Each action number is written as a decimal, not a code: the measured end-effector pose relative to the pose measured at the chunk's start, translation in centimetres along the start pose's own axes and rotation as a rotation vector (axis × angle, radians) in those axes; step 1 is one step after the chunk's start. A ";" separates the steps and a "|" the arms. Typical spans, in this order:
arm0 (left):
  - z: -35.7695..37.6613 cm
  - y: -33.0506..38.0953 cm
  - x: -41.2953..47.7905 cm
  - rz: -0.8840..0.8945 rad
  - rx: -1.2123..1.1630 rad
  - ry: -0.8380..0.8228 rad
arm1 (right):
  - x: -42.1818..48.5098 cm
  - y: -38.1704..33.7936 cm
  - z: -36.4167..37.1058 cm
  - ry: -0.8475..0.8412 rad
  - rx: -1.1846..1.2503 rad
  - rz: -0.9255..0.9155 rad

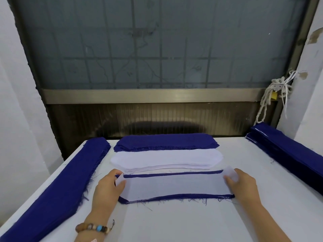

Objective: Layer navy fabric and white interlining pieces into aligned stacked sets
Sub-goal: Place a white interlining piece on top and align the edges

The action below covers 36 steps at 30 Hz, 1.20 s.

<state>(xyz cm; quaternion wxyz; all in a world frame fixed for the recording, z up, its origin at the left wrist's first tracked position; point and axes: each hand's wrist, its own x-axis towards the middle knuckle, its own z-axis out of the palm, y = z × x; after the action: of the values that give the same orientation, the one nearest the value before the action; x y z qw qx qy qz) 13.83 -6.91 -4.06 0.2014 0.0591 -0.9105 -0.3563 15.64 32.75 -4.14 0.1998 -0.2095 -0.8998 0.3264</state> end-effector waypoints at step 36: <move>0.2 -0.4 -0.1 0.145 -0.166 -0.075 | -0.4 0.3 0.3 -0.056 -0.073 -0.439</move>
<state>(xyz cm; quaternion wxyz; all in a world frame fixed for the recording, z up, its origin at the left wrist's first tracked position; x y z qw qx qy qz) 13.85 -7.04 -4.47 0.1965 -0.0371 -0.8867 -0.4169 15.89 32.61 -4.57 0.2334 -0.0066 -0.9402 0.2481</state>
